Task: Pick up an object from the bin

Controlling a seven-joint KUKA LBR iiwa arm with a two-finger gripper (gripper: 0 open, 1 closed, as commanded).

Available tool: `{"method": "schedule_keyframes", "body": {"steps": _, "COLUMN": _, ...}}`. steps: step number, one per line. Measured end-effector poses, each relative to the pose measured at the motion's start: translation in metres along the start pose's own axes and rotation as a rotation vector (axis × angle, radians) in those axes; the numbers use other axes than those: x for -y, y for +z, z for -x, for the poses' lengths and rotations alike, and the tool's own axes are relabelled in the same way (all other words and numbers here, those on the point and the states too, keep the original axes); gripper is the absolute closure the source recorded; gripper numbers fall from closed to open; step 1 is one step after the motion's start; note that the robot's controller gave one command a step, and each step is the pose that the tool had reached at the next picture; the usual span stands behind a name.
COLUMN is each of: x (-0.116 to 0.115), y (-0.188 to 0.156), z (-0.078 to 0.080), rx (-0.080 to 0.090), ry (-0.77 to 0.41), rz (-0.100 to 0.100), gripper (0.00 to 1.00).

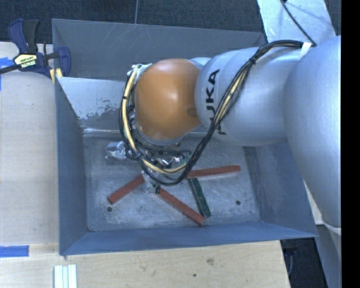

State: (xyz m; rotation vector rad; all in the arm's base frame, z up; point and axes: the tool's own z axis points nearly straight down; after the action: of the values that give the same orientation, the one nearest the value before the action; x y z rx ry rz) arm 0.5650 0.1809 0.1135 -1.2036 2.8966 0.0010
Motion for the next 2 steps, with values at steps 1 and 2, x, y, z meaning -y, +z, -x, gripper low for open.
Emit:
{"method": "schedule_keyframes", "body": {"steps": 1, "x": -0.009, "y": 0.006, "z": 0.007, "rx": 0.002, "ry": -0.133, "rz": 0.000, "gripper": 0.00}}
{"method": "schedule_keyframes", "body": {"steps": 2, "x": -0.004, "y": 0.045, "z": -0.003, "rx": -0.005, "ry": -0.339, "rz": 0.003, "gripper": 0.00}}
